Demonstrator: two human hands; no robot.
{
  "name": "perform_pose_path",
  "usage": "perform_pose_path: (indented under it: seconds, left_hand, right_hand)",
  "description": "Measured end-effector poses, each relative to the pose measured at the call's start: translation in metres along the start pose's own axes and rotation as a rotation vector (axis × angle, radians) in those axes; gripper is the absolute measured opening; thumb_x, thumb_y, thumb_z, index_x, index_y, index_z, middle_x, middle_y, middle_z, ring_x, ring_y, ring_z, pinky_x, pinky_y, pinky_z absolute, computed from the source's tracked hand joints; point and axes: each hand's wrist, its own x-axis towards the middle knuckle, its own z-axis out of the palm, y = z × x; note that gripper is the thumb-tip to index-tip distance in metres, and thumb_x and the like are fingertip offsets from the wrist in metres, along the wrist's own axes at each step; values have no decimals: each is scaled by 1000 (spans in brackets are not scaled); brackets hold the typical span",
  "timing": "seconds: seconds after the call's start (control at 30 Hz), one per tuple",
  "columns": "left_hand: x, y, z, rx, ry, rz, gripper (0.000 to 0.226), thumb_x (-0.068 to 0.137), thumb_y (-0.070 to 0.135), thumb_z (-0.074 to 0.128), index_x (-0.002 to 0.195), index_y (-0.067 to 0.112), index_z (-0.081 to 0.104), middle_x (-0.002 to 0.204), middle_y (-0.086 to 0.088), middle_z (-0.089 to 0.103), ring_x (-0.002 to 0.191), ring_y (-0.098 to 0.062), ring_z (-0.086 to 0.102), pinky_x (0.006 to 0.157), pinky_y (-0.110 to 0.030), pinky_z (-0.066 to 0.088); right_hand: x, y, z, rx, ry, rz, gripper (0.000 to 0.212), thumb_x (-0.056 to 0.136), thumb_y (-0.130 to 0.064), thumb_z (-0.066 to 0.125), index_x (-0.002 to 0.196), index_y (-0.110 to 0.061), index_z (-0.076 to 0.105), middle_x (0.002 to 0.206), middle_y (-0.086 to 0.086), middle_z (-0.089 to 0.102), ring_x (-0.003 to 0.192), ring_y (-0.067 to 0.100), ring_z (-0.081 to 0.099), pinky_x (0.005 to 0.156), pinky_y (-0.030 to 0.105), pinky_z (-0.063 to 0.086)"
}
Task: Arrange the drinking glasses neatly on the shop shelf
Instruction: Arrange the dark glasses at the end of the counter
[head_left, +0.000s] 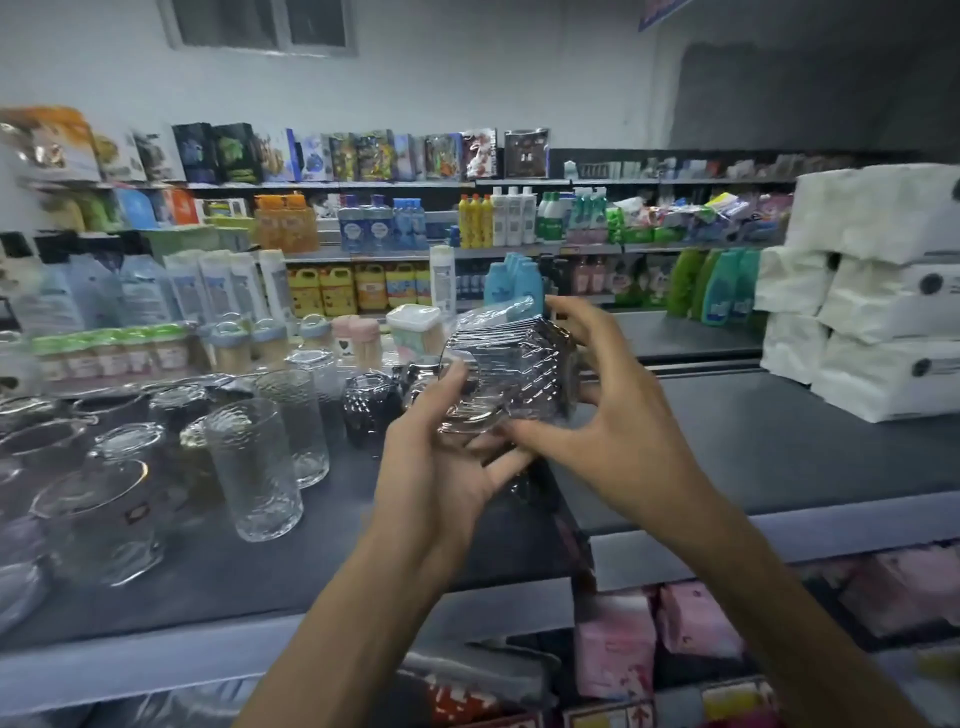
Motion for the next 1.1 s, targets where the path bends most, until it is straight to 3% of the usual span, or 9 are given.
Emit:
perform_pose_path:
  seconds: [0.13, 0.27, 0.33, 0.43, 0.57, 0.63, 0.73, 0.9, 1.1]
  left_hand:
    - [-4, 23, -40, 100, 80, 115, 52, 100, 22, 60, 150, 24, 48, 133, -11, 68, 107, -31, 72, 92, -47, 60]
    - [-6, 46, -69, 147, 123, 148, 40, 105, 22, 51, 145, 23, 54, 132, -14, 69, 109, -32, 72, 93, -46, 60]
    - [-6, 50, -84, 164, 207, 111, 37, 107, 27, 50, 143, 20, 55, 134, -18, 66, 118, -40, 68, 92, -49, 60]
    - [-12, 46, -106, 276, 363, 53, 29, 108, 30, 49, 134, 21, 58, 125, -15, 67, 107, -34, 72, 86, -45, 63]
    - [-26, 21, -149, 951, 305, 211, 19, 104, 21, 56, 121, 29, 61, 102, -5, 70, 86, -14, 68, 89, -49, 58]
    - [-32, 10, -166, 1305, 197, 293, 21, 103, 27, 56, 122, 26, 65, 105, 4, 68, 89, -8, 66, 88, -43, 56]
    - [-36, 8, -174, 1720, 94, 362, 36, 96, 41, 41, 120, 30, 66, 116, 5, 66, 103, -21, 65, 85, -40, 54]
    - [-34, 12, -174, 1767, 182, 346, 30, 100, 35, 54, 129, 29, 58, 124, 6, 60, 109, -20, 60, 79, -33, 46]
    - [-15, 15, -162, 1728, 306, 258, 34, 99, 48, 55, 122, 25, 46, 122, 3, 59, 110, -27, 60, 80, -43, 52]
  right_hand:
    - [31, -30, 14, -170, -260, -58, 86, 68, -39, 92, 138, -32, 43, 131, -17, 59, 114, -2, 59, 100, 24, 51]
    - [72, -51, 40, -332, -480, -199, 85, 70, -42, 92, 141, -31, 47, 134, -12, 59, 108, -1, 57, 87, 7, 44]
    - [93, -53, 57, -415, -536, -258, 87, 73, -45, 89, 146, -26, 46, 141, -7, 57, 117, 6, 54, 92, 16, 41]
    - [122, -49, 86, -507, -614, -296, 89, 77, -46, 86, 149, -18, 43, 146, 1, 53, 120, 10, 50, 96, 22, 35]
    - [147, -35, 117, -574, -713, -292, 90, 73, -44, 89, 147, -17, 45, 143, 2, 54, 117, 12, 48, 98, 25, 33]
    - [152, -27, 130, -601, -775, -282, 88, 71, -44, 91, 143, -17, 49, 130, 0, 56, 112, 15, 51, 95, 27, 36]
    - [151, -18, 147, -625, -858, -277, 86, 67, -41, 93, 139, -17, 53, 122, -9, 50, 106, 16, 51, 90, 28, 38]
    - [140, 1, 166, -709, -965, -238, 93, 61, -39, 97, 140, -20, 53, 117, -3, 59, 107, 21, 57, 92, 34, 48]
    - [130, 9, 177, -760, -981, -223, 97, 56, -38, 99, 141, -25, 54, 129, -1, 63, 113, 21, 59, 95, 32, 49]
